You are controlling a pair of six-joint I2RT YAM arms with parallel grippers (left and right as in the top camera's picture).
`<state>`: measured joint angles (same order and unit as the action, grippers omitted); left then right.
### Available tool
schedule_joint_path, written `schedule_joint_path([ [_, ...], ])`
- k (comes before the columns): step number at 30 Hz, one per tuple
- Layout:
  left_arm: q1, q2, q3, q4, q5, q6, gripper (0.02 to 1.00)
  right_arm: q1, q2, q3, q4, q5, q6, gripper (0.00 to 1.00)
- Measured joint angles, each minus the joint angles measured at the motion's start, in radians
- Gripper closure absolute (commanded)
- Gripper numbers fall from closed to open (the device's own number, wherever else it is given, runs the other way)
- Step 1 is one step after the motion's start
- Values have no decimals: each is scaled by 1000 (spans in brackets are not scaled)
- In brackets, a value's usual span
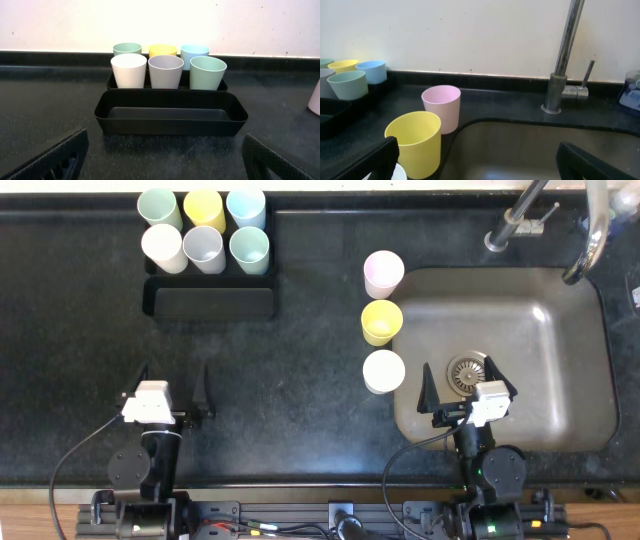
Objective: Store Cups
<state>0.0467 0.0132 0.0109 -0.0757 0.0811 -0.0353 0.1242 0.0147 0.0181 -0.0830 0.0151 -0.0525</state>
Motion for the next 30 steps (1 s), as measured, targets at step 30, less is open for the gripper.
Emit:
schedule_joint_path([
  [30,-2,105,1,200,1,-3,20,0,0,0,0,0,0,3],
])
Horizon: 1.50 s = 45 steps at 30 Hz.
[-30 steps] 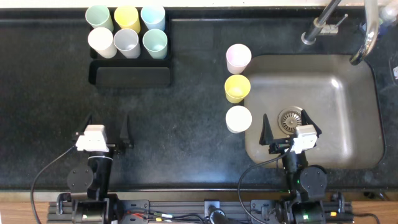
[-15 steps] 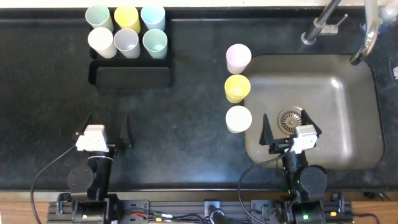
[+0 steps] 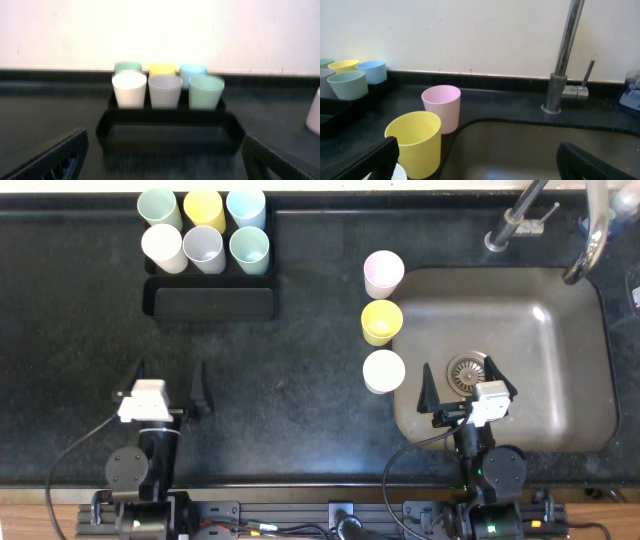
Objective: Store Cups
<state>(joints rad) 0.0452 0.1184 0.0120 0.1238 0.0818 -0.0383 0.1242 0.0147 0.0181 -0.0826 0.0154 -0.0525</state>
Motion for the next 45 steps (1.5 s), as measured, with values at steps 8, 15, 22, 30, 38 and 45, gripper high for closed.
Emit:
schedule_joint_path([
  [8,-121,590,399,19,-1,-12,18,0,0,0,0,0,0,5],
  [15,-327,1082,1120,-401,-14,-43,18,0,0,0,0,0,0,3],
  [22,-553,1525,1680,-782,-46,-151,18,0,0,0,0,0,0,5],
  [30,-690,1914,2051,-1173,-203,-471,86,0,0,0,0,0,0,3],
  [38,-698,2171,2352,-1326,-272,-607,121,0,0,0,-1,0,0,5],
  [45,-698,2271,2431,-1328,-280,-642,128,0,0,0,0,0,0,3],
])
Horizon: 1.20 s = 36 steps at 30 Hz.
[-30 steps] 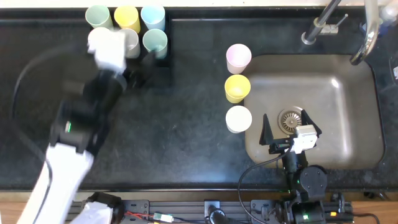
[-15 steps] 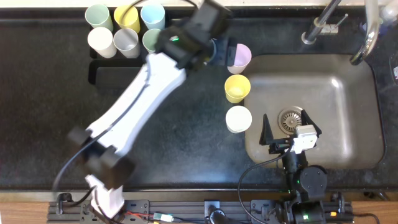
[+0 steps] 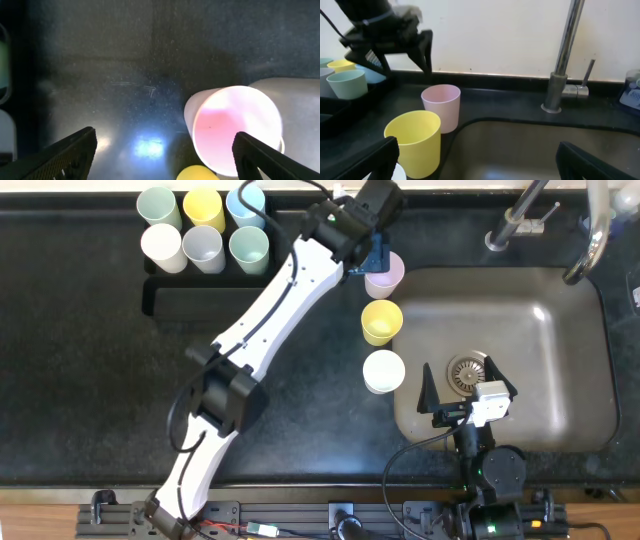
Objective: Store Cups
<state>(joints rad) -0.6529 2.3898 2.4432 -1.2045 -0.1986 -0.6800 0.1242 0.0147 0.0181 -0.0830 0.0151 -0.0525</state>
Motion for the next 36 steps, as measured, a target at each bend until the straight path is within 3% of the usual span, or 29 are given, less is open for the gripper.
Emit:
schedule_joint_path([
  [9,0,79,1,51,29,-21,169,0,0,0,0,0,0,3],
  [11,0,90,1,55,43,-25,224,0,0,0,0,0,0,5],
  [15,0,105,1,61,57,-29,415,0,0,0,0,0,0,5],
  [20,0,116,2,67,69,-32,893,0,0,0,0,0,0,5],
  [22,0,116,2,69,73,-27,985,0,0,0,0,0,0,5],
  [30,8,18,-8,56,20,43,985,0,0,0,1,0,0,3],
  [36,117,-377,-177,43,-26,109,985,0,0,0,0,0,0,3],
])
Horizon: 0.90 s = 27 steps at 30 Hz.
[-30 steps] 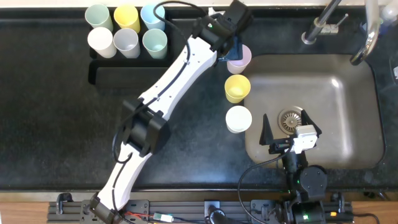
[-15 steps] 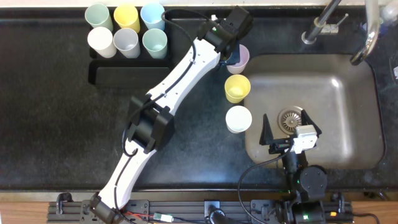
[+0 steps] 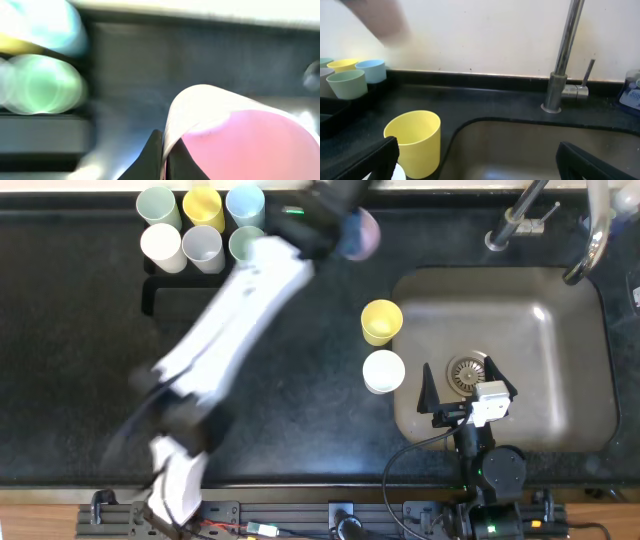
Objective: Store Cups
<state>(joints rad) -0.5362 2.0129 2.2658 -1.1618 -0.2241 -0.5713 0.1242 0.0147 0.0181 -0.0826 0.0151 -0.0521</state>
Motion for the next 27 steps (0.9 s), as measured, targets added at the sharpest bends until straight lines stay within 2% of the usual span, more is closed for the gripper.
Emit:
schedule_joint_path([
  [7,377,-451,-303,-4,-28,109,985,0,0,0,0,0,0,5],
  [14,638,-463,-527,11,79,294,985,0,0,0,0,0,-1,5],
  [19,723,-443,-650,62,130,375,985,0,0,0,0,0,0,3],
  [27,740,-365,-711,135,161,422,985,0,0,0,0,0,0,3],
])
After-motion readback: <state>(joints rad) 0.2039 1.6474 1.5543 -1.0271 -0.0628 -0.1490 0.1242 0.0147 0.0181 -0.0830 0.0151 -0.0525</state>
